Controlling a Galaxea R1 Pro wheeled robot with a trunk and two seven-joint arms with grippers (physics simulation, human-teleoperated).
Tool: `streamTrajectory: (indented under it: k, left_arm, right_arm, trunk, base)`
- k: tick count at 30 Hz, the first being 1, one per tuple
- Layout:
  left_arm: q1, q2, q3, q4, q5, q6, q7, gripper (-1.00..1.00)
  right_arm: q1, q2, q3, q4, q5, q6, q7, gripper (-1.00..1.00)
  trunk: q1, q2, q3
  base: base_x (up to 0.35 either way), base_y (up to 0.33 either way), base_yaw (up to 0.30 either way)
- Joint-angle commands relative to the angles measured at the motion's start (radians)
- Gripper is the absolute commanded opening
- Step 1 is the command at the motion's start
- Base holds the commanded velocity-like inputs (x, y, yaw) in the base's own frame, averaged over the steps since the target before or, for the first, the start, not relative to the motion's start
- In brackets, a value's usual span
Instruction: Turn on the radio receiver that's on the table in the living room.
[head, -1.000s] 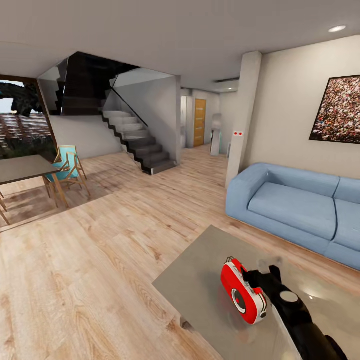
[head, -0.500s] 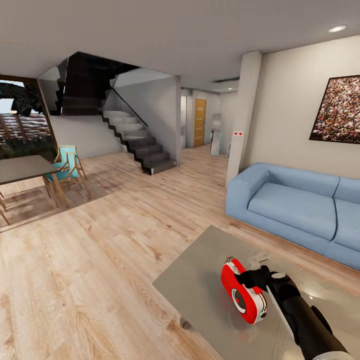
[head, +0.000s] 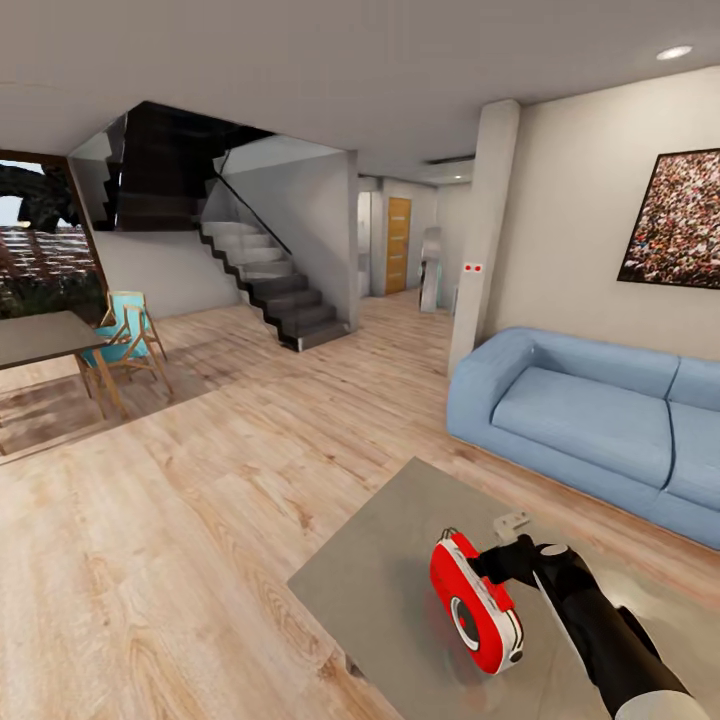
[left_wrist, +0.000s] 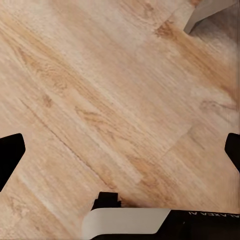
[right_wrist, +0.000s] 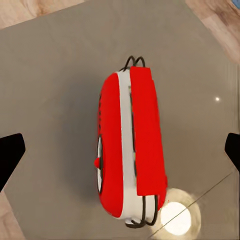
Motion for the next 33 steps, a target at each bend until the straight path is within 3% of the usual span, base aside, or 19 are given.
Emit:
streamTrajectory:
  k: [1, 13, 27, 33]
  left_arm:
    - [0.000, 0.000, 0.000, 0.000, 0.000, 0.000, 0.000, 1.00]
    - [0.000, 0.001, 0.000, 0.000, 0.000, 0.000, 0.000, 1.00]
    - [0.000, 0.000, 0.000, -0.001, 0.003, -0.001, 0.000, 1.00]
    - [0.000, 0.001, 0.000, -0.001, 0.002, -0.001, 0.000, 1.00]
  right_arm:
    - [0.000, 0.000, 0.000, 0.000, 0.000, 0.000, 0.002, 1.00]
    - [0.000, 0.000, 0.002, 0.000, -0.002, -0.001, 0.004, 1.00]
    - [0.000, 0.001, 0.007, 0.001, -0.009, -0.001, 0.008, 1.00]
    - [0.000, -0.020, 0.000, 0.043, -0.009, 0.001, 0.131, 1.00]
  trunk:
    - [0.000, 0.000, 0.000]
    - [0.000, 0.000, 0.000]
    - [0.000, 0.000, 0.000]
    - [0.000, 0.000, 0.000]
  base:
    - [0.247, -0.236, 0.000]
    - [0.229, -0.222, 0.165]
    - [0.017, -0.017, 0.136]
    - [-0.021, -0.039, 0.021]
